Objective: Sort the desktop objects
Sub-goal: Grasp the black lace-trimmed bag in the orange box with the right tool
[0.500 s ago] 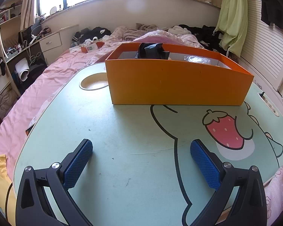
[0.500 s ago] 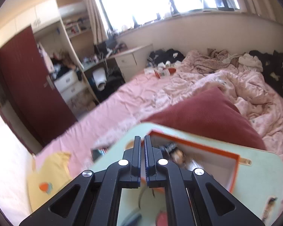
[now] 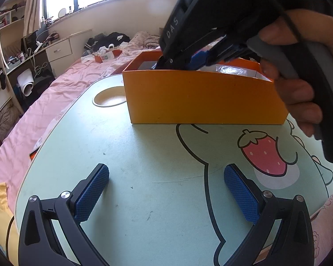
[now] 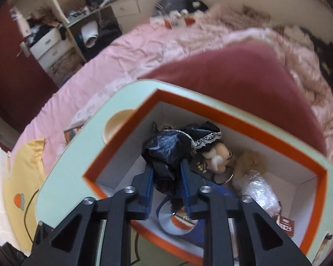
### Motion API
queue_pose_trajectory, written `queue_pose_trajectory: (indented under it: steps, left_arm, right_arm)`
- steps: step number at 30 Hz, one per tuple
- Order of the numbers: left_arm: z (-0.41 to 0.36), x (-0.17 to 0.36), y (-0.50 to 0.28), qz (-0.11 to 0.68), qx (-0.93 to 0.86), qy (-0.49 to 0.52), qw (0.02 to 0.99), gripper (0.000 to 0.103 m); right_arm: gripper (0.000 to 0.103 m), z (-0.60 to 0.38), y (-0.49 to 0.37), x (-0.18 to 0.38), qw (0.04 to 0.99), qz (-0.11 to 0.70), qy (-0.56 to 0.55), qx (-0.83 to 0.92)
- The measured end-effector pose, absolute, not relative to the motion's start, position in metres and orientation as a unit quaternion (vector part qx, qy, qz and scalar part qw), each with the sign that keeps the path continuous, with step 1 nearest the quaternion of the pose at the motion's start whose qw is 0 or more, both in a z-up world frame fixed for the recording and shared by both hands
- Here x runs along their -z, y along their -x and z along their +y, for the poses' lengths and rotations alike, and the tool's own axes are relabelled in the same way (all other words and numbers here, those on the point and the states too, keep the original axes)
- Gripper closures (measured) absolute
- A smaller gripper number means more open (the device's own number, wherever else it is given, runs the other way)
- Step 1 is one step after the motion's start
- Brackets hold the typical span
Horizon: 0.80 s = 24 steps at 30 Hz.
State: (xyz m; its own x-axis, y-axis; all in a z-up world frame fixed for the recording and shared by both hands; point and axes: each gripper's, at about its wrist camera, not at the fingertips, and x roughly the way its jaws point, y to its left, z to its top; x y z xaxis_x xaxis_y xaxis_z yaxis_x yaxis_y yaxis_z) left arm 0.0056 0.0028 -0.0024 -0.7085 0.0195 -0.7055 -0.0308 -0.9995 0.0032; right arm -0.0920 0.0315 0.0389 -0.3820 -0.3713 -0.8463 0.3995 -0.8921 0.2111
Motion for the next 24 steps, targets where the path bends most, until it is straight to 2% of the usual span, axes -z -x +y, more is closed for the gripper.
queue_pose_trajectory:
  steps: [2,5,11,19,22,24]
  left_arm:
    - [0.003,0.002,-0.007,0.007,-0.925,0.38,0.015,0.0]
    - [0.003,0.002,-0.007,0.007,-0.925,0.38,0.015,0.0]
    - [0.003,0.002,-0.007,0.007,-0.925,0.38,0.015,0.0]
    - [0.004,0.002,-0.007,0.007,-0.925,0.38,0.015,0.0]
    - [0.003,0.001,-0.01,0.005,-0.926,0.378,0.013,0.0]
    - [0.001,0.001,-0.012,0.003,-0.926,0.376,0.01,0.0]
  right_arm:
    - [0.089,0.047,0.09,-0.046,0.247,-0.023,-0.492,0.835]
    - [0.089,0.074,0.069,-0.085,0.279,-0.074,-0.441,0.85]
    - [0.089,0.102,0.002,-0.137,0.31,-0.074,-0.379,0.869]
    - [0.087,0.123,-0.046,-0.061,0.304,-0.08,-0.443,0.839]
    - [0.081,0.121,-0.045,-0.033,0.285,-0.073,-0.465,0.835]
    - [0.069,0.117,-0.044,-0.016,0.263,-0.053,-0.48,0.835]
